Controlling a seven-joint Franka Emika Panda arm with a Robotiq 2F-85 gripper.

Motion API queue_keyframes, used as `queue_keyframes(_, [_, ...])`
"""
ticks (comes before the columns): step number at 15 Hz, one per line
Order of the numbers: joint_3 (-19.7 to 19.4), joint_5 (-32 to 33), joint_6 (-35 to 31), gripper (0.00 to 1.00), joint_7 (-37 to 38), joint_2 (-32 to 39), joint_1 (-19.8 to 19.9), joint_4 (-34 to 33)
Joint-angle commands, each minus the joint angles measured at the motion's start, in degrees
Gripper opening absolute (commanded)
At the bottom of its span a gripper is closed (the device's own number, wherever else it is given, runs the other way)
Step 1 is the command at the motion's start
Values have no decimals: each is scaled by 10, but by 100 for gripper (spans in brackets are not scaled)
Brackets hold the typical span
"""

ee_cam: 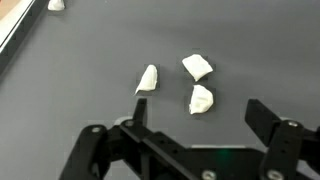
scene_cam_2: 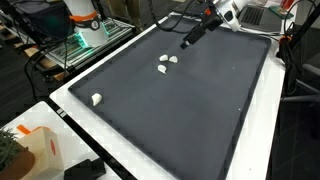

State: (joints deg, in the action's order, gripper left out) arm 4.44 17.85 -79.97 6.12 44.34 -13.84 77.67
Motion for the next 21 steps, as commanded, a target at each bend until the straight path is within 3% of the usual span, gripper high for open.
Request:
queue_keyframes(1, [-12,-22,56,100,15,54,-5,-83])
queue_keyframes(12, [-21,-39,188,100,28,157,-13,-239])
queue_keyframes(18, [-24,-85,188,100,7,178,25,-294])
queue_keyframes(21, [-35,-122,206,100,33,186,56,-315])
